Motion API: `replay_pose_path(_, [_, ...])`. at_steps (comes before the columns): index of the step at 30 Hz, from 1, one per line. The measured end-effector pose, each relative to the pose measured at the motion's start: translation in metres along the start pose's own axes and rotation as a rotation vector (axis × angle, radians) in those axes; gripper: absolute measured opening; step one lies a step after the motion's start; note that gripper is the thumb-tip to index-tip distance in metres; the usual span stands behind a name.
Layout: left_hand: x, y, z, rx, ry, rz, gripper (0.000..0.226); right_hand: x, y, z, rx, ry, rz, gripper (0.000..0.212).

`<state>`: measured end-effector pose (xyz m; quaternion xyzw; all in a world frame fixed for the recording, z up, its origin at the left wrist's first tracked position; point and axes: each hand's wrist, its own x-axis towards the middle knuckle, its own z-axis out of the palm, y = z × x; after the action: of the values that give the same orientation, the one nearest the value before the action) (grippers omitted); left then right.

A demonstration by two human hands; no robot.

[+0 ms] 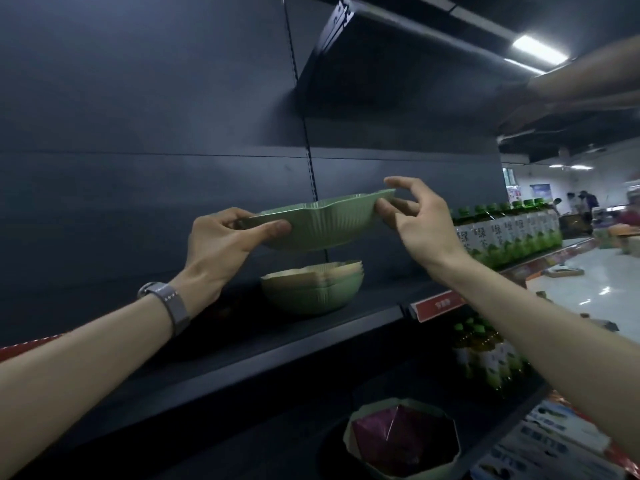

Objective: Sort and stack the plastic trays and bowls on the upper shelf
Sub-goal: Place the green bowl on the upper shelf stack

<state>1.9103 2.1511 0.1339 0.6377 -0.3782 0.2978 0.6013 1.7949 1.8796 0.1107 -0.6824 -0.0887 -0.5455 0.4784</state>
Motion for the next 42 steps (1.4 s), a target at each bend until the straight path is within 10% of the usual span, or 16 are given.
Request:
replay_pose_path(7, [0.035,-0.043,0.033,0.102,0.022,0.029,0.064,0.026,0.048,0.034,-0.081,0.05,0.136,0.039])
replay_pose_path(13, [0.047,-0.079,0.05,0.148,0.022,-0.031,0.058,0.029,0.078,0.051,-0.062,-0.239,0.258,0.092])
replay_pose_path(31, [0.043,-0.151,0.075,0.314,-0.116,-0.209,0.047,0.033,0.173,0.091,-0.126,-0.277,0.429,0.06])
replay_pose_path(42, [0.025,-0.158,0.068,0.307,-0.174,-0.272,0.047,0.021,0.172,0.09,-0.108,-0.285,0.4,0.083])
